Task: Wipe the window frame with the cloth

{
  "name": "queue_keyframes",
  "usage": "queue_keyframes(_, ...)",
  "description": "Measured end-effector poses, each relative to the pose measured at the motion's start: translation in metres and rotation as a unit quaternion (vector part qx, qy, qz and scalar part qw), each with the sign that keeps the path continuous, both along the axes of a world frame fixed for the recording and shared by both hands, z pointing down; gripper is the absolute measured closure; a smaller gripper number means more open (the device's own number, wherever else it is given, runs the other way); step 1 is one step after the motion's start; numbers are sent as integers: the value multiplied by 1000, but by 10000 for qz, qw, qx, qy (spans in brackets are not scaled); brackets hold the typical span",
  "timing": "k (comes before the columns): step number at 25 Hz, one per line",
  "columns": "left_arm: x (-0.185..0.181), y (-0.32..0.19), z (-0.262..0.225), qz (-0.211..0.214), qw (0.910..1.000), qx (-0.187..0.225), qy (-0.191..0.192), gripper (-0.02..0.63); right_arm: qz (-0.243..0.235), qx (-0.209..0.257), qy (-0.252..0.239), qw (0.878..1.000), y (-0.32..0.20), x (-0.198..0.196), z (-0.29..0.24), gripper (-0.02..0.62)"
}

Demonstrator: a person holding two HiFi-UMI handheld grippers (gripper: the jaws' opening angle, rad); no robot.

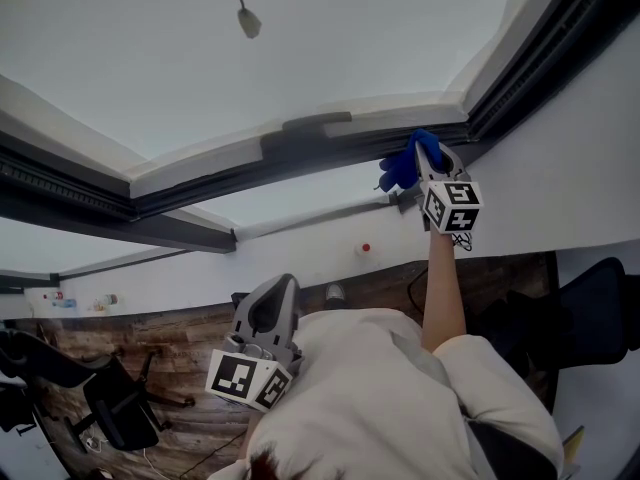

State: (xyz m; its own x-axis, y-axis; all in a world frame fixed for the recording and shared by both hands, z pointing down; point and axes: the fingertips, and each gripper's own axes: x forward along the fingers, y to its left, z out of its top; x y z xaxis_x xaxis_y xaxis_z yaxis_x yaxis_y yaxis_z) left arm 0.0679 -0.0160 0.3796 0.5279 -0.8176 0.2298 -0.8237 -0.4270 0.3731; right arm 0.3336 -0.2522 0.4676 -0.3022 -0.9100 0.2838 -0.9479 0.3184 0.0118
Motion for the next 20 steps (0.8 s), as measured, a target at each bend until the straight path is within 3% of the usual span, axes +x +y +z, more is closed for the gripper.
queue_keyframes(20, 6, -7, 1, 1, 10000, -3, -41, 597, 552, -20, 46, 9985, -11, 62, -1, 546)
